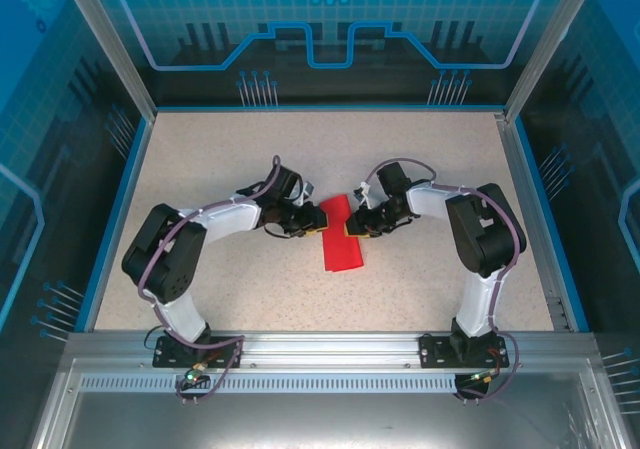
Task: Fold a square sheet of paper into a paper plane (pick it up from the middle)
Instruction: Fold the square sheet of paper in half at the center of the table, then hold the square sheet of paper at the center of the table.
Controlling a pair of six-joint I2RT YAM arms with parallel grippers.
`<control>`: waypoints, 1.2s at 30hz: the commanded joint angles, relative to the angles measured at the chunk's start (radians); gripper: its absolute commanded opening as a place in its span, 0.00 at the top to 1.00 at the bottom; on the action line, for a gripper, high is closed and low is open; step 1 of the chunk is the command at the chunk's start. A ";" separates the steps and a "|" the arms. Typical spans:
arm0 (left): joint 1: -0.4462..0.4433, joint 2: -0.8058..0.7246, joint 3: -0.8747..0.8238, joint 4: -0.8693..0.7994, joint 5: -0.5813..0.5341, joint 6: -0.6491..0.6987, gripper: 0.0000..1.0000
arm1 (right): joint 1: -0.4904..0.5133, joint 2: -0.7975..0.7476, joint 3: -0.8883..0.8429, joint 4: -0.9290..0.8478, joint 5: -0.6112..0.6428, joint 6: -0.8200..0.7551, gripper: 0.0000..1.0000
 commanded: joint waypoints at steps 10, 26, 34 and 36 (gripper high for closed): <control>-0.066 0.121 0.036 -0.010 -0.068 0.032 0.85 | -0.011 0.014 0.005 -0.032 0.017 -0.029 0.68; -0.082 0.161 0.075 -0.047 -0.091 0.061 0.87 | 0.039 -0.084 0.047 -0.158 0.260 -0.068 0.50; -0.087 0.148 0.081 -0.024 -0.059 0.038 0.86 | 0.058 -0.060 0.067 -0.194 0.316 -0.093 0.50; -0.087 0.146 0.080 -0.024 -0.055 0.038 0.86 | 0.063 -0.053 0.075 -0.210 0.341 -0.104 0.50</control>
